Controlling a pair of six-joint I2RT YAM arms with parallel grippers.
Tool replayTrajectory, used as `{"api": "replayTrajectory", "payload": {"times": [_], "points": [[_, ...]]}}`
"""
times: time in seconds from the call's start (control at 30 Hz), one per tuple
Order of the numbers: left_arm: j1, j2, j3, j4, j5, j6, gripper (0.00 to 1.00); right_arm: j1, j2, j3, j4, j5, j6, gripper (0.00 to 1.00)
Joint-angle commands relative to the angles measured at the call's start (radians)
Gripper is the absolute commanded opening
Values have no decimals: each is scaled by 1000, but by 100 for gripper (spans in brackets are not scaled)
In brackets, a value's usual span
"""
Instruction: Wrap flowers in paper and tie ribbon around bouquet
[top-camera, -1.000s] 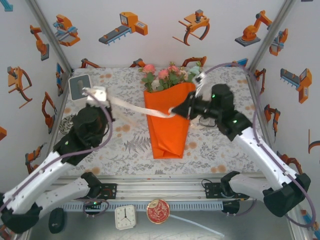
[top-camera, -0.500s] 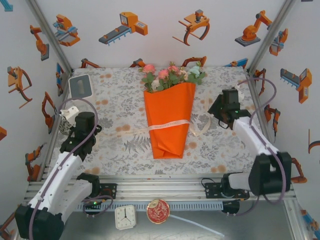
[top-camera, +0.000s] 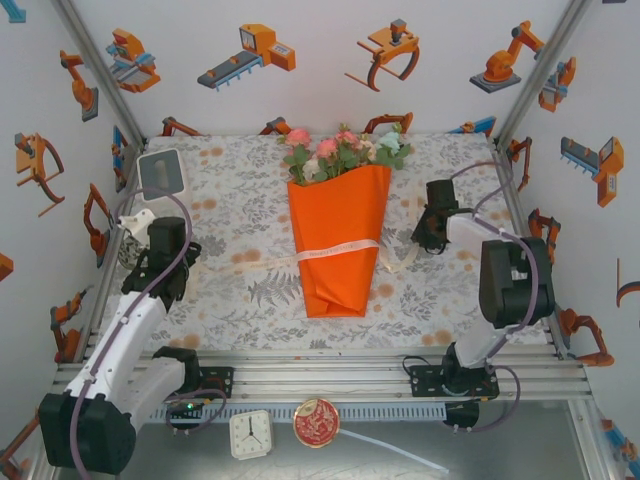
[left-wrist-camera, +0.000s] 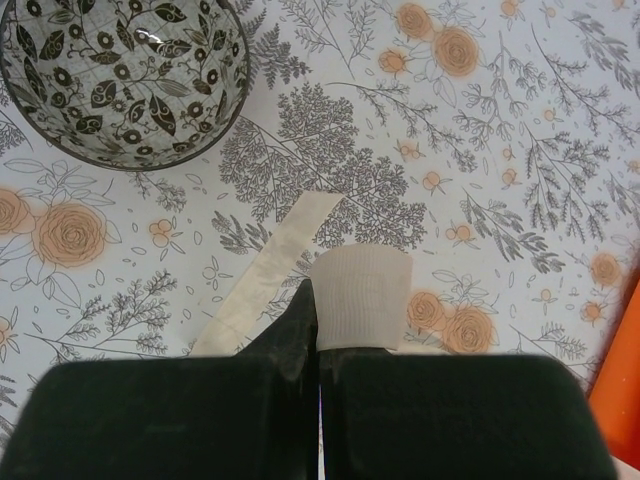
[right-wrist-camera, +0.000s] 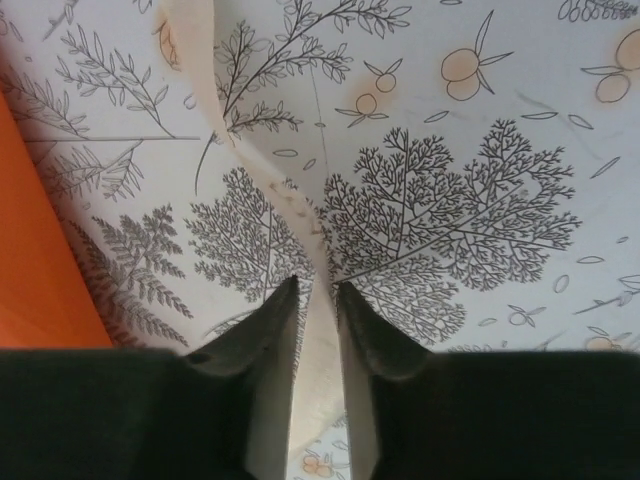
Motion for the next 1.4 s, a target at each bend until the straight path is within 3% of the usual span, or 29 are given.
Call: {"api": "replayTrajectory", "payload": {"times": [0.0,0.1,0.2,0.37,0.53,0.63,0.83,1.1,1.27,1.37], "points": [[9,-7,38,-22,-6,-9,0,-8,-72,-26,62,28,5,0],[16,-41,51,-66,-26,-18,0,-37,-243,-96,58,71,25,0],[25,-123,75,-155,-75,-43,0,-54,-541,-177,-28,243,72,0],[41,-390,71,-307,-201,-168,0,-72,-1077,-253,-280,513,162,0],[41,-686,-7,-437,-287,-350,3,-75,-1367,-266,-488,717,212,0],[40,-726,-38,-441,-282,-366,5,-75,-1378,-254,-520,768,210,0],[41,-580,-90,-428,-222,-448,10,-75,-1245,-246,-550,810,288,0],[42,-292,-227,-138,-145,-463,13,-75,-1083,-424,-383,618,421,0],[42,-90,-248,31,-103,-452,14,-89,-967,-485,-295,619,441,0],[45,44,-241,219,-79,-341,18,-126,-905,-487,-250,615,435,0]]}}
